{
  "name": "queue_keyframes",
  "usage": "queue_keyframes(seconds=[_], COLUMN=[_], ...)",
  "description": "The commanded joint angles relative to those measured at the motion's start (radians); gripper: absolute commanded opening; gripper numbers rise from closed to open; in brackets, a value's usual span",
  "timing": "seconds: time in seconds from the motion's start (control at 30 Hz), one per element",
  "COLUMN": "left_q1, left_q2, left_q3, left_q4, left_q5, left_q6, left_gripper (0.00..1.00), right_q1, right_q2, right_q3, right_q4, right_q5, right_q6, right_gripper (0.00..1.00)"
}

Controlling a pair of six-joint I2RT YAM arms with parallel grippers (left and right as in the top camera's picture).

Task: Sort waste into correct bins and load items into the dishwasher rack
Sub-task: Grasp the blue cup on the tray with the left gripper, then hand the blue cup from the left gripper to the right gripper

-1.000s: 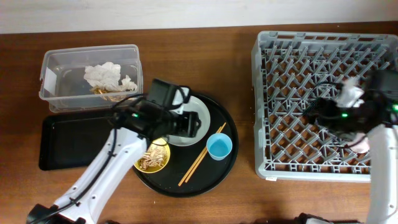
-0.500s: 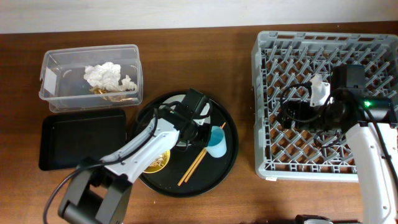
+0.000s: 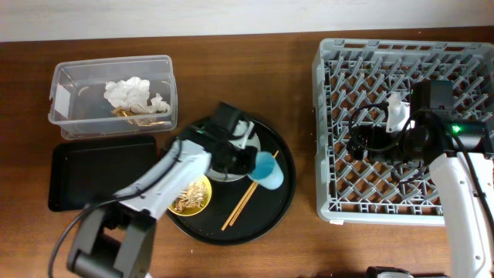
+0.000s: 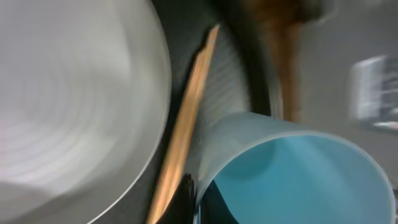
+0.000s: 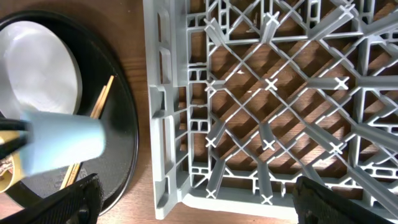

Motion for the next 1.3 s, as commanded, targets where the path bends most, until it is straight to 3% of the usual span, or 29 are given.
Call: queue_keyframes(seconds=[0.0,0.17,0.33,0.5,0.7,0.83,1.1,1.13,1.2,1.27], left_q1=[0.125,0.197,0.170,0.129,0.115,0.114,0.114,0.114,0.115,0.115], left_q2=[-0.079,-0.078,-0.078,-0.078,-0.078,-0.078,-0.078,-0.078,-0.078,-0.078], left_q3=[0.031,0.031,0.031,0.031,0.031,0.031,0.031,0.031,0.031,0.031], left_q4=[0.093,0.291,0.453,0.528,0.619,0.618,0.616,0.616,0.616,0.615], left_q5=[0.413,0.708,0.818,0.831,0.903,0.905,0.905,0.904,0.896,0.895], left_q6=[-0.035,-0.159,-0.291,-0.361,-0.431,-0.434,-0.434,-0.433,-0.417,-0.363], left_gripper=[0.00,0.00,0.00,0.00,0.01,0.00,0.00,0.02,0.31,0.44], right_q1=[0.006,0.006,0.014,0.074,0.137,0.142,0.142,0.142,0.142,0.141], right_q2=[-0.006,0.018,0.053,0.056,0.057,0.057,0.057,0.057,0.057,0.057], right_q3=[0.016,0.015,0.015,0.015,0.015,0.015,0.015,0.015,0.015,0.015], right_q4=[0.004,0.006,0.007,0.013,0.060,0.079,0.106,0.106,0.105,0.105], right_q5=[-0.053,-0.541,-0.826,-0.940,-0.932,-0.936,-0.935,-0.935,-0.923,-0.889], right_q6=[-0.045,-0.322,-0.462,-0.568,-0.567,-0.566,-0.566,-0.566,-0.566,-0.566], right_gripper=[0.98,0.98,0.98,0.99,0.99,0.77,0.66,0.66,0.62,0.60])
